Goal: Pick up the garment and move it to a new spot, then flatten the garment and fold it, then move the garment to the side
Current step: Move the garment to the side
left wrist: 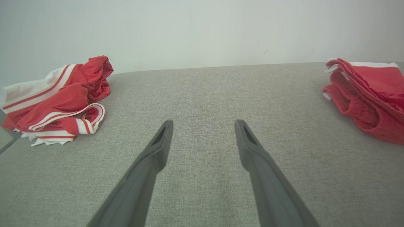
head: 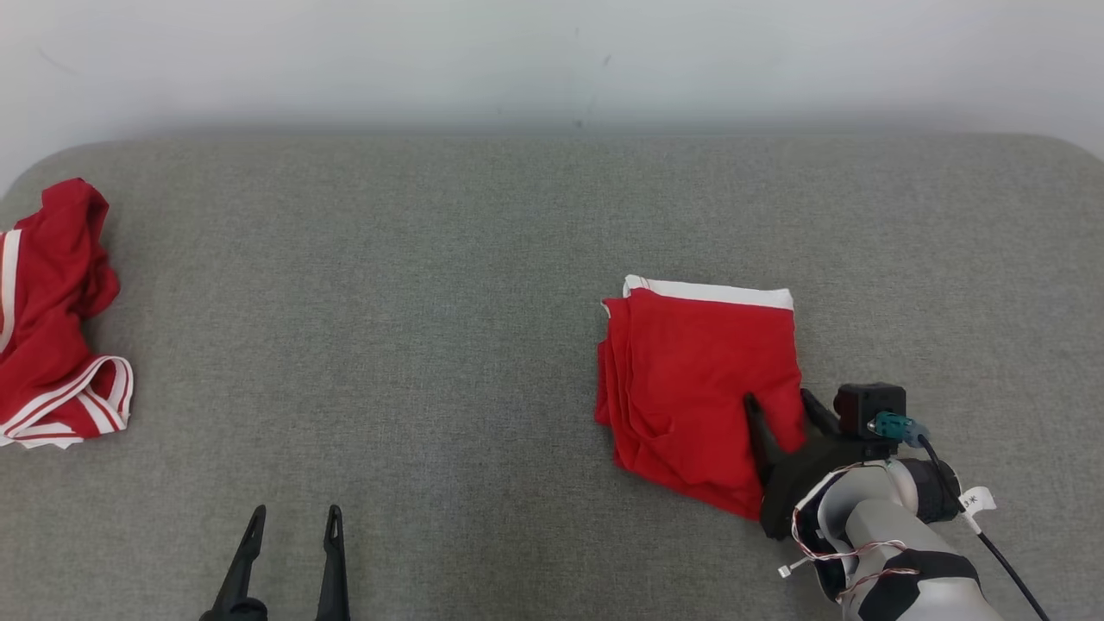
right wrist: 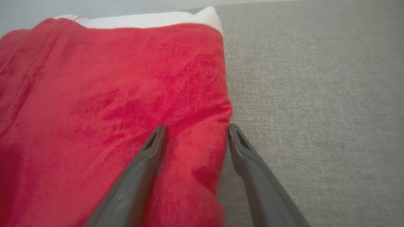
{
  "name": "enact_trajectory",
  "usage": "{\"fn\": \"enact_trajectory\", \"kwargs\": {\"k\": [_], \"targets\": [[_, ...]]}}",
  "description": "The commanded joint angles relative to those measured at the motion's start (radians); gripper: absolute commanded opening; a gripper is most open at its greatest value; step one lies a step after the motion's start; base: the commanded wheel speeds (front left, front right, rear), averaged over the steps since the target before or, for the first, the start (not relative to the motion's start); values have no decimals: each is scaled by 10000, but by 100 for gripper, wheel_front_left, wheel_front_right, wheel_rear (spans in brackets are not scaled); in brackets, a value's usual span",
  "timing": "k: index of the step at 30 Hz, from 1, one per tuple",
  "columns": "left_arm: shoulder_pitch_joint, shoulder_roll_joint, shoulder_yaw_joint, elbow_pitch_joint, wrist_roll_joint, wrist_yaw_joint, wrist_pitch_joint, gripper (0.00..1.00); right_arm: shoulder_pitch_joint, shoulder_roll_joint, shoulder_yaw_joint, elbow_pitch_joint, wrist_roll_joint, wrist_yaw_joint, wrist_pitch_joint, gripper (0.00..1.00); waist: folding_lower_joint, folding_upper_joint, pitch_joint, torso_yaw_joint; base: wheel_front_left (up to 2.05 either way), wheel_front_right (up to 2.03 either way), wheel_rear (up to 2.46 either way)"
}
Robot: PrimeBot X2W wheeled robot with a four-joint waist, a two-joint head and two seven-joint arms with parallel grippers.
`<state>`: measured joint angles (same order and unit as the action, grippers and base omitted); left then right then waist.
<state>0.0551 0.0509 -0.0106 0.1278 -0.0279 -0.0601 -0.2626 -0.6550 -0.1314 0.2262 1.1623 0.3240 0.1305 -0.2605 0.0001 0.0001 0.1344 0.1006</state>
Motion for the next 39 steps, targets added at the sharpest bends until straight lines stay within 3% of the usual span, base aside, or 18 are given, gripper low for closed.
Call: {"fn": "enact_trajectory", "kwargs": {"k": [1,2,3,4,5,18,25,39], "targets": [[-157,-9,-18,32,-31,30,-33,100,-60,78,73,184,131,8,41,100,-1,-1,21,36,0,0,0],[-178,-9,-25,28,-42,44,-33,100,-118,111,106,353,239,8,117,100,-1,-1,22,50,0,0,0],[-179,-11,-33,21,-57,52,-33,100,-143,139,165,474,303,8,196,70,-1,-1,23,66,0,0,0],[-171,-9,-38,16,-80,72,-33,100,-156,156,245,532,362,8,203,9,-1,-1,25,76,0,0,0],[-158,-9,-36,12,-86,80,-33,100,-185,145,321,568,420,8,184,0,-1,-1,28,80,0,0,0],[-484,-11,-38,-310,-306,186,-33,100,-1616,-1167,1491,344,389,8,-13,0,-1,-1,670,-100,0,0,0],[-1107,-11,-128,-795,-199,80,-31,100,-3300,-2215,2449,277,25,8,252,0,-1,-1,1798,-355,0,0,0],[-2318,146,-379,-1998,225,-282,-33,100,-5975,-3585,3481,514,-234,8,648,0,-1,-1,3790,-1413,0,0,0]]}}
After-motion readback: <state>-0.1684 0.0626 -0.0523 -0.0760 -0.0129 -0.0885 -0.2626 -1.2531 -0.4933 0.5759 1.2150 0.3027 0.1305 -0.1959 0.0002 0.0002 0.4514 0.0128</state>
